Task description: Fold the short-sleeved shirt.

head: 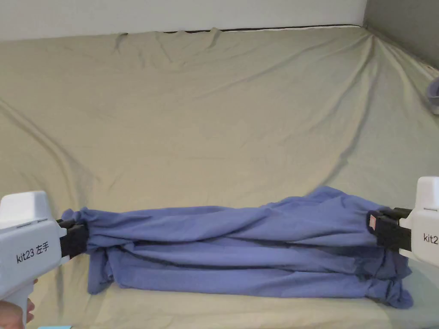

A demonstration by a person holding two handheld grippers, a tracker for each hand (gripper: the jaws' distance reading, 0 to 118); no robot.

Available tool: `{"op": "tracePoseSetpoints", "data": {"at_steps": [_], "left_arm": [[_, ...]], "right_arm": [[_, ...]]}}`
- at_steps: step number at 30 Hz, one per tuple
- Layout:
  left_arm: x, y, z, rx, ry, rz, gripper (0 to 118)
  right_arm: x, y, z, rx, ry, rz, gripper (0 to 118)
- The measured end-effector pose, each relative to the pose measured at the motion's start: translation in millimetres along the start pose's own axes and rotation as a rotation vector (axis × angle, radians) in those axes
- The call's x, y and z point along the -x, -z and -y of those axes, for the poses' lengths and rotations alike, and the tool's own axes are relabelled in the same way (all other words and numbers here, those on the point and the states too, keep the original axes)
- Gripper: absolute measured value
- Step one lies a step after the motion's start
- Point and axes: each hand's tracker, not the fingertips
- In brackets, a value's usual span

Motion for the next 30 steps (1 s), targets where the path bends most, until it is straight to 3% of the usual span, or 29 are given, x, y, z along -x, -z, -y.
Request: {"op": "tracePoseSetpoints", "data": {"at_steps": [4,8,13,14,15,17,18,19,23,25,26,27,28,30], "left_arm": [[6,10,25,0.071,-0.013,-0.029,4],[6,24,33,0.105,-0.035,-0.032,4],[4,22,29,0.112,-0.025,-0.048,7],[4,23,28,0.114,-0.032,-0.067,17],[5,23,28,0.102,-0.045,-0.107,44],[8,17,24,0.086,-0.096,-0.157,92],[10,8,21,0.066,-0.128,-0.138,106],[12,-6,16,0.025,-0.163,-0.093,107],[7,-53,-10,-0.197,-0.218,0.054,108],[5,-63,-20,-0.247,-0.176,0.073,98],[5,-66,-25,-0.245,-0.142,0.069,76],[4,-67,-28,-0.247,-0.112,0.053,18],[9,-58,-29,-0.241,-0.092,0.029,0],[11,-50,-30,-0.173,-0.132,0.003,0]], "right_arm": [[-15,13,33,0.111,0.028,0.082,4],[-19,27,39,0.118,0.060,0.055,4],[-13,26,35,0.122,0.011,0.069,6],[-11,25,35,0.116,-0.007,0.080,13],[-10,23,35,0.102,-0.020,0.079,29],[0,9,28,0.072,-0.055,0.092,71],[4,1,22,0.039,-0.087,0.083,93],[9,-9,13,-0.004,-0.114,0.070,99],[39,-31,-34,-0.213,-0.158,-0.006,100],[54,-29,-49,-0.293,-0.184,-0.062,97],[59,-26,-55,-0.320,-0.191,-0.103,84],[61,-23,-60,-0.319,-0.188,-0.141,41],[63,-18,-66,-0.311,-0.182,-0.191,0],[67,-8,-69,-0.381,-0.161,-0.207,0]]}}
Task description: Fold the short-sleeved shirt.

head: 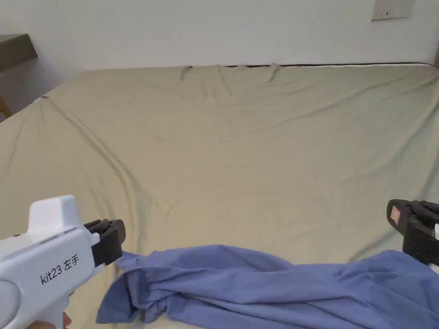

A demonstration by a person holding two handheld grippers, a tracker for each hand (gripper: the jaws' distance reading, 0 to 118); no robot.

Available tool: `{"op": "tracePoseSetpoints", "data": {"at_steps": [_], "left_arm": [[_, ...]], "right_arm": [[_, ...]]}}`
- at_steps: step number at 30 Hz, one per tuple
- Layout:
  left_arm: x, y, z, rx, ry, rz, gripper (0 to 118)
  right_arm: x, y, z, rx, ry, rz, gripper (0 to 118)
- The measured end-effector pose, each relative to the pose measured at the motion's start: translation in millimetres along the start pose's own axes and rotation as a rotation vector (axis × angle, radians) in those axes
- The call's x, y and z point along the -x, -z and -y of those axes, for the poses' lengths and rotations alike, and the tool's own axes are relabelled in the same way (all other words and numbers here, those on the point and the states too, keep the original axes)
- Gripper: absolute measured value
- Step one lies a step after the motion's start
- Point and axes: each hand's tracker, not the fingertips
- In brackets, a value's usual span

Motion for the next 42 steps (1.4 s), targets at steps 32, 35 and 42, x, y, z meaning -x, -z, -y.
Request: {"op": "tracePoseSetpoints", "data": {"at_steps": [32,35,42], "left_arm": [[19,75,36,0.205,-0.177,0.224,26],[-5,53,21,0.147,-0.086,0.253,25],[-113,51,6,0.121,0.115,0.393,24]], "right_arm": [[-41,23,39,0.175,0.233,-0.043,0],[-47,17,41,0.170,0.244,-0.032,0],[-56,0,46,0.150,0.289,0.010,0]]}}
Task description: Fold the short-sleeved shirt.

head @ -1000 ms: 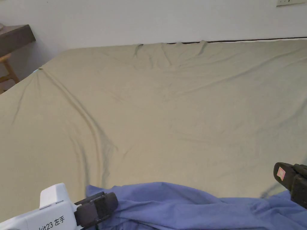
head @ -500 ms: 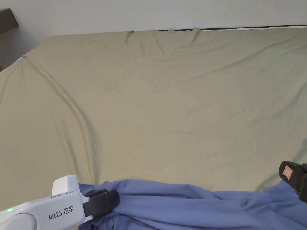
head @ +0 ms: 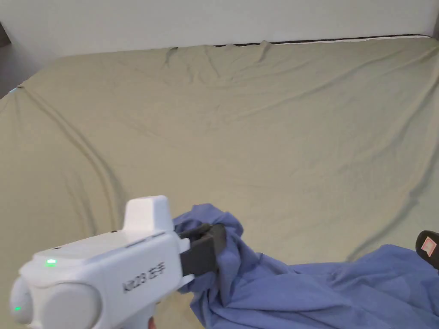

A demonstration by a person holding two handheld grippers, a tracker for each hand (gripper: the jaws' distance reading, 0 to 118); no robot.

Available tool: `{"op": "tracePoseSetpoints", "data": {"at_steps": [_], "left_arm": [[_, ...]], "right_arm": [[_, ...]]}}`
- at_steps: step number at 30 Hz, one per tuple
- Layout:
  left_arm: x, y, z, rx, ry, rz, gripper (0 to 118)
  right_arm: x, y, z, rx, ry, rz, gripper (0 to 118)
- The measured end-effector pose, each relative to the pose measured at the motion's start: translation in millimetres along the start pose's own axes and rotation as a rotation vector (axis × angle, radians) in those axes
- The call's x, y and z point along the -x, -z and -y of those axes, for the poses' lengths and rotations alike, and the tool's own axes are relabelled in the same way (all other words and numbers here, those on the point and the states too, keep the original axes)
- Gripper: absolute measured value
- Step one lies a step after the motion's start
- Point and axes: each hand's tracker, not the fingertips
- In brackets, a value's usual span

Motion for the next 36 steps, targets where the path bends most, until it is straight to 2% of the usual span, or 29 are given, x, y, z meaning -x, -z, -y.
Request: {"op": "tracePoseSetpoints", "data": {"at_steps": [4,6,7,8,10,11,12,14,15,17,19,20,21,23,25,29,34,36], "left_arm": [[-74,72,28,0.192,0.183,0.083,24],[-94,102,47,0.283,0.141,0.134,25],[-101,114,54,0.324,0.097,0.126,31],[-104,119,58,0.312,0.041,0.148,41],[-106,109,55,0.250,-0.025,0.247,87],[-106,104,49,0.262,-0.054,0.313,106],[-100,98,40,0.286,-0.084,0.371,112],[-83,79,22,0.292,-0.138,0.426,109],[-74,70,16,0.250,-0.168,0.418,103],[-49,40,5,0.126,-0.203,0.344,83],[-30,19,4,-0.006,-0.203,0.210,47],[-23,13,3,-0.041,-0.174,0.127,17],[-19,12,5,-0.039,-0.131,0.049,0],[-19,19,14,-0.009,-0.041,-0.103,0],[-28,25,28,0.062,0.070,-0.043,0],[-59,45,44,0.114,0.119,0.048,0],[-98,102,54,0.213,0.280,-0.016,0],[-110,104,56,0.197,0.279,0.068,0]], "right_arm": [[-4,-8,5,0.009,0.005,0.046,0],[-10,-12,8,0.010,0.013,0.052,0],[-13,-14,10,0.012,0.028,0.051,0],[-15,-17,11,0.014,0.044,0.053,0],[-18,-21,13,0.018,0.052,0.059,0],[-19,-21,13,0.018,0.049,0.059,0],[-19,-22,13,0.021,0.047,0.062,0],[-18,-21,13,0.016,0.044,0.070,0],[-18,-21,12,0.011,0.047,0.067,0],[-17,-21,11,0.004,0.054,0.051,0],[-14,-18,10,0.001,0.053,0.045,0],[-12,-16,10,-0.001,0.049,0.042,0],[-11,-15,9,-0.001,0.045,0.040,0],[-9,-13,9,-0.003,0.041,0.037,0],[-8,-12,10,-0.006,0.046,0.033,0],[-7,-12,11,0.006,0.045,0.038,0],[-9,-20,12,0.013,0.027,0.042,0],[-11,-23,12,0.008,0.032,0.039,0]]}}
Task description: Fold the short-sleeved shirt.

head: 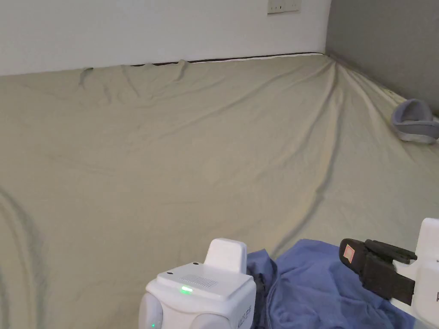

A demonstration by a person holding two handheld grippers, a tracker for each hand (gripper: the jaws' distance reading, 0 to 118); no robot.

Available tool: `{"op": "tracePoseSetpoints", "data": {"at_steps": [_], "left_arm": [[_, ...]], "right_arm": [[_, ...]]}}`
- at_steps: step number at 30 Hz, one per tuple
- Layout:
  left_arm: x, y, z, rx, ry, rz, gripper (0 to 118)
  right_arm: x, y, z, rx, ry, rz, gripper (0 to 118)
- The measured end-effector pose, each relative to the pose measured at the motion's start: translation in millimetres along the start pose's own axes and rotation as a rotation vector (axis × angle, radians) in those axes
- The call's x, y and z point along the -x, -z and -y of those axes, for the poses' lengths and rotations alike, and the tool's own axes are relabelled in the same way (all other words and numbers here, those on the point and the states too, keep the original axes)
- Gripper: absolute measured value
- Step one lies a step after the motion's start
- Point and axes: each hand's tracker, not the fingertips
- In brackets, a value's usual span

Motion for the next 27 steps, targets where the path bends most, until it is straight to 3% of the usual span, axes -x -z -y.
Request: {"op": "tracePoseSetpoints", "data": {"at_steps": [2,5,7,9,14,17,19,20,21,23,24,27], "left_arm": [[-11,7,-5,0.018,-0.041,0.118,0],[-35,21,3,0.066,0.071,0.145,0],[-44,40,8,0.112,0.062,0.139,0],[-43,55,14,0.126,0.007,0.153,0],[-8,23,-7,0.133,-0.162,0.263,0],[28,-33,-12,-0.063,-0.287,0.360,0],[61,-65,-12,-0.136,-0.376,0.398,11],[79,-79,-11,-0.175,-0.419,0.392,11],[92,-86,-8,-0.194,-0.425,0.366,30],[120,-92,-2,-0.145,-0.444,0.257,93],[128,-89,0,-0.102,-0.463,0.222,118],[170,-81,12,-0.053,-0.553,0.238,116]], "right_arm": [[-3,-1,0,-0.001,0.013,0.001,0],[-3,0,1,0.005,0.001,0.030,0],[-3,0,1,0.009,0.000,0.031,0],[-3,1,2,0.012,0.003,0.026,0],[0,0,2,0.016,-0.008,0.021,0],[0,-1,1,0.008,-0.015,0.011,0],[1,-1,0,0.006,-0.011,0.007,0],[1,1,0,0.004,-0.010,0.005,0],[2,2,0,0.004,-0.010,0.002,0],[3,7,1,0.009,-0.004,-0.006,0],[3,9,1,0.012,-0.003,-0.012,0],[5,15,4,0.018,0.007,-0.029,0]]}}
